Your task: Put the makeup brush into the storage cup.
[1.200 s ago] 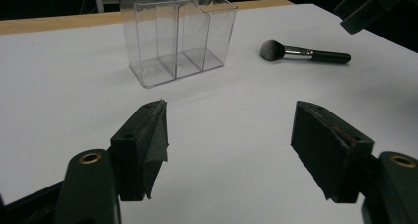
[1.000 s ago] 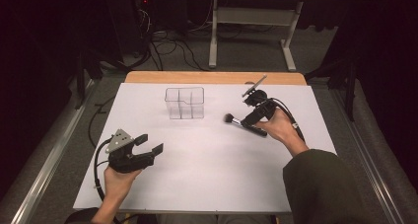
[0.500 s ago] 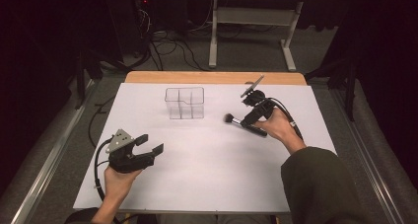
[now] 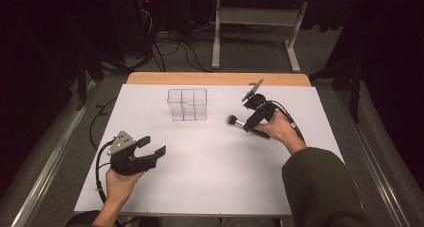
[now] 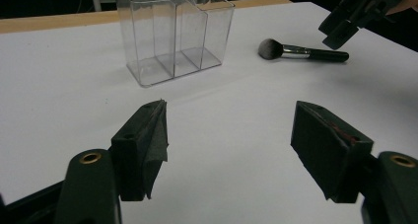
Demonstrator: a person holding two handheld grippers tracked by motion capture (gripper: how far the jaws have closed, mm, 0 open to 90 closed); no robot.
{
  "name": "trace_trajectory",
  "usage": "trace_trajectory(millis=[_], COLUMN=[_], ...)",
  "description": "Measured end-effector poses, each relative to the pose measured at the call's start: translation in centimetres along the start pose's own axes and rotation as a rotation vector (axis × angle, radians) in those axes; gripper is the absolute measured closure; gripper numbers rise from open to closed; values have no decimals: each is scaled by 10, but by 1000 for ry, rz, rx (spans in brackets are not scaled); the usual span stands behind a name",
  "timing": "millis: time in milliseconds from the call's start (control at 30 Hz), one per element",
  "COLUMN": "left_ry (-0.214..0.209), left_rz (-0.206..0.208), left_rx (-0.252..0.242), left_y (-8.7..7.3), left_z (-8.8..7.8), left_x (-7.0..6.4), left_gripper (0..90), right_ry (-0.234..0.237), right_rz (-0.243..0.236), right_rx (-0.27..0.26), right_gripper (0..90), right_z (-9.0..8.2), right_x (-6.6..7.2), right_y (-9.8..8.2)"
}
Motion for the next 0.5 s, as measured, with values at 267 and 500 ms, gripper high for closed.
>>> trace_trajectory(millis=[267, 500], left_ry=[1, 0], left_rz=[1, 3], left_rx=[2, 4], left_y=[0, 0], left_z=[0, 0], left_x=[0, 0], left_gripper=[303, 303], right_ry=[-6, -11], right_rz=[-12, -9], right_rx=[24, 43], right_gripper=[450, 467], right_z=[7, 13], right_x=[-4, -8], right_y=[-1, -2])
Point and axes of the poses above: each handheld gripper's, and its own axes: z roughly forward along the jaws, y roughly out of its top, x roughly to its left, the point moved 10 cm from there along z, roughly forward along the jaws, and after that the axes turned 4 degrees about -z, right-handed, at the moved point
